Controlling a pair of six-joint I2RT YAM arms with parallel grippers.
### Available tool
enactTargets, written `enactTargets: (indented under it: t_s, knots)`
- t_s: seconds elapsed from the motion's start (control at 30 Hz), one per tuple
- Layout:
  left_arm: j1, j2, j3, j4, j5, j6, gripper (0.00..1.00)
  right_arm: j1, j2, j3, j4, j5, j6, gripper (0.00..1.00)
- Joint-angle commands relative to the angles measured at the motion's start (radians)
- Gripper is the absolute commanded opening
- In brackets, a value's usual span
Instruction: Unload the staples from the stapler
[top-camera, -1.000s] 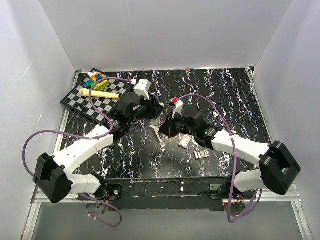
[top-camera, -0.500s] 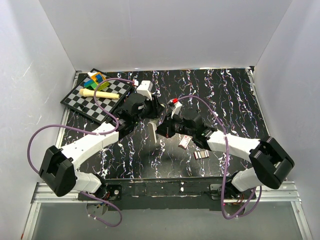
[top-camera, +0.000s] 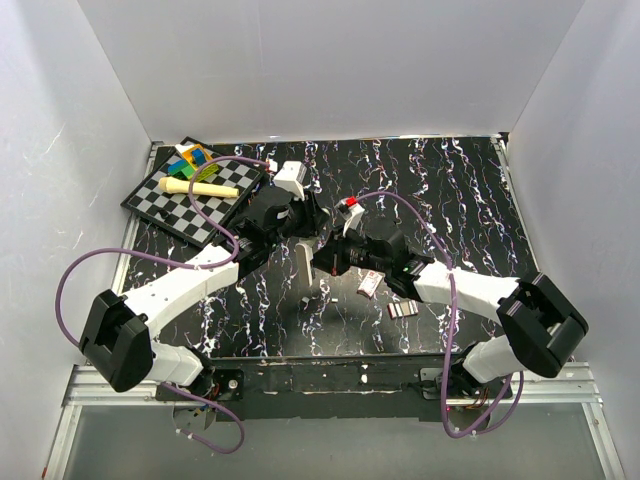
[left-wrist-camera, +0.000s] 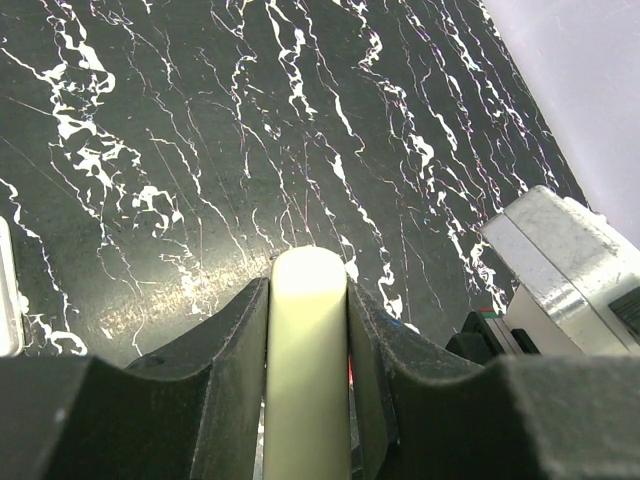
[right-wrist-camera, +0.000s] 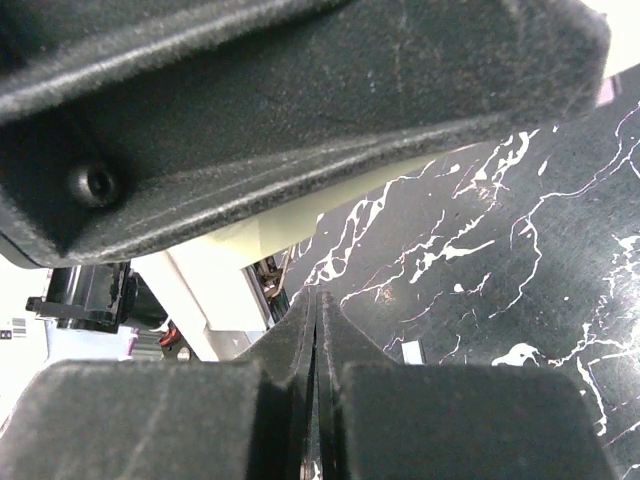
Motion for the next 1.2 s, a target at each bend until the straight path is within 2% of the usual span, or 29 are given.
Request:
enactTargets:
  t_s: [0.0, 0.77, 1.0, 1.17]
  knots:
    - [0.005, -0.051, 0.007, 0.081, -0.050, 0.013, 0.00, 0.015, -0.034, -0.008, -0.024, -0.039, -0.010, 0.01]
    - [0.005, -0.293, 0.062, -0.098, 0.079, 0.004, 0.00, 0.014, -0.382, 0.038, -0.467, 0.191, -0.213, 0.01]
    - [0.005, -0.362, 0.074, -0.117, 0.162, -0.023, 0.00, 0.014, -0.503, 0.036, -0.570, 0.169, -0.202, 0.01]
    - [0.005, -0.399, 0.079, -0.109, 0.280, -0.049, 0.00, 0.018, -0.546, 0.062, -0.631, 0.084, -0.209, 0.01]
